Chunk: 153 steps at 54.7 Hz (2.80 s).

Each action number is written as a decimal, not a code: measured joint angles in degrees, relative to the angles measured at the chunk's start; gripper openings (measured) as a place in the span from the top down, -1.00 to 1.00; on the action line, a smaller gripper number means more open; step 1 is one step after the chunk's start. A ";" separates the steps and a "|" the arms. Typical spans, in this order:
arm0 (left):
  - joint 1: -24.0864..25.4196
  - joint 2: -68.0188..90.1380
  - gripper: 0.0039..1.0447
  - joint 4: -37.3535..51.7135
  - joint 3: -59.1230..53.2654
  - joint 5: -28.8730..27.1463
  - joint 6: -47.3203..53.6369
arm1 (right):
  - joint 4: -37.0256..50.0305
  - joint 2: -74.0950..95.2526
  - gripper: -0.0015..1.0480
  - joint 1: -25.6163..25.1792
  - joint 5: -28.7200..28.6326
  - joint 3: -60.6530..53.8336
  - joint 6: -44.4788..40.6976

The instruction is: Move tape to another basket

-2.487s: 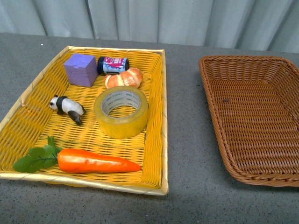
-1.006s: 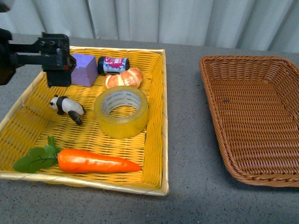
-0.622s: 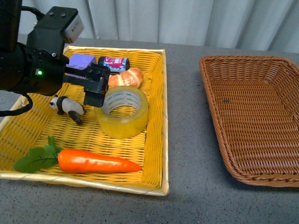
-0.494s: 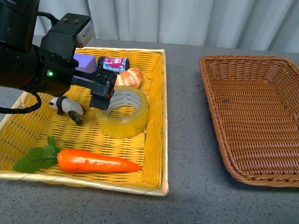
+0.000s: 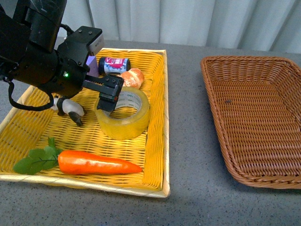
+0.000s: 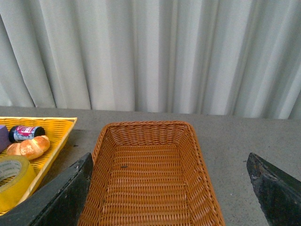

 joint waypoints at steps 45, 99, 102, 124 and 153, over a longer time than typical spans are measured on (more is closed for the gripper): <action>-1.77 2.25 0.71 -2.10 2.14 -1.09 2.99 | 0.00 0.00 -0.83 0.00 0.02 0.00 0.00; -16.85 -4.22 0.73 -17.90 21.64 13.03 23.85 | 0.00 0.00 -0.83 0.00 0.00 0.00 0.00; -17.05 -4.13 0.73 -17.90 21.75 12.76 24.02 | 0.00 0.00 -0.83 0.00 0.00 0.00 0.00; -16.87 -3.89 0.74 -17.92 21.86 12.48 24.22 | 3.72 21.09 -0.83 4.22 4.31 7.23 -20.48; -16.87 -3.89 0.74 -17.90 21.88 12.48 24.26 | 12.48 71.82 -0.83 9.77 1.18 30.23 -7.30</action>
